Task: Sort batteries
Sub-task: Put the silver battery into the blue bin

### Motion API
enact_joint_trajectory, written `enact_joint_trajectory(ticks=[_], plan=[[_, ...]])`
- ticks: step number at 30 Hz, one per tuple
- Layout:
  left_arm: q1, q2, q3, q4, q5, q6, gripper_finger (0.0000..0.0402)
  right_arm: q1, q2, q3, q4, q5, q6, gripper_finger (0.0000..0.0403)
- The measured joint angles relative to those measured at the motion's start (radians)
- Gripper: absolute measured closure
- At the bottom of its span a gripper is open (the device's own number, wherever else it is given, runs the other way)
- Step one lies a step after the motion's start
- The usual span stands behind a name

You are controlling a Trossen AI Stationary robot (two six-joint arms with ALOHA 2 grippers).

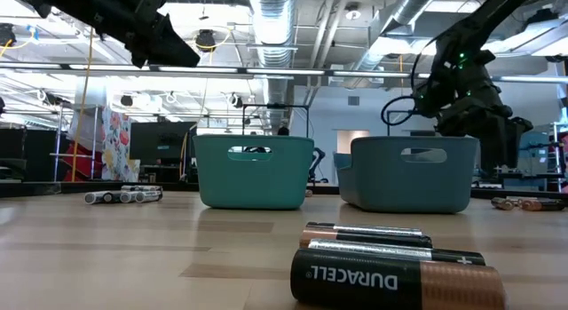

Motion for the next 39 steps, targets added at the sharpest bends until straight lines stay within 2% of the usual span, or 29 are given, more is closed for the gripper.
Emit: enact_joint_trajectory(ticks=[9, 23, 32, 39], plan=[[0.000, 0.000, 0.000, -0.032, 0.000, 0.000, 0.0288, 0.044, 0.001, -0.078, 0.011, 0.000, 0.027, 0.0263], [0.002, 0.000, 0.000, -0.032, 0.000, 0.000, 0.0288, 0.137, 0.001, -0.086, 0.105, 0.004, 0.026, 0.0264], [0.002, 0.000, 0.000, -0.033, 0.000, 0.000, 0.0288, 0.144, 0.001, -0.154, 0.114, 0.006, 0.037, 0.0264], [0.002, 0.000, 0.000, -0.033, 0.000, 0.000, 0.0288, 0.144, 0.001, -0.201, 0.190, 0.007, 0.060, 0.0264]])
